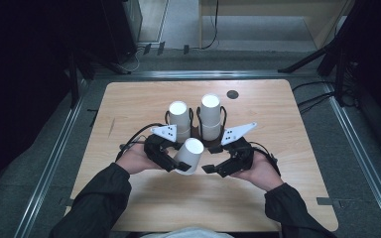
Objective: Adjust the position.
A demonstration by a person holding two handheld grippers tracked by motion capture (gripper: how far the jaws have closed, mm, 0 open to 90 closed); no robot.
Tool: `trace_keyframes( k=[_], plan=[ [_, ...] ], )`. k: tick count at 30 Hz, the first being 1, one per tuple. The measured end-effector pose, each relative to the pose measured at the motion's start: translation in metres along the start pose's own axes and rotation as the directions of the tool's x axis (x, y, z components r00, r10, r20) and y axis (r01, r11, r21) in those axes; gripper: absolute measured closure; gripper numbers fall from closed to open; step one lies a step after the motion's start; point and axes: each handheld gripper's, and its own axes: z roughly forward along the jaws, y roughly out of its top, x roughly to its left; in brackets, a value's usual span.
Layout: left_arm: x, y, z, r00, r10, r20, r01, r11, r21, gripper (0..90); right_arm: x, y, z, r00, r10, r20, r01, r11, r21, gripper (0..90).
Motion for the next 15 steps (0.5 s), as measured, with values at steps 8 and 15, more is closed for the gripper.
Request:
trace_keyframes(
  k=[8,15],
  plan=[
    [0.004,0.006,0.007,0.9995,0.025,0.020,-0.027,0.9955,0.091,30.0,0.002,-0.008,0.004,0.9998,-0.020,0.004,0.020,0.9998,0.004,27.8],
    [0.005,0.010,0.021,0.9970,0.065,0.042,-0.072,0.9778,0.197,29.9,-0.002,-0.013,0.010,0.9996,-0.027,-0.001,0.027,0.9996,0.013,27.8]
  ],
)
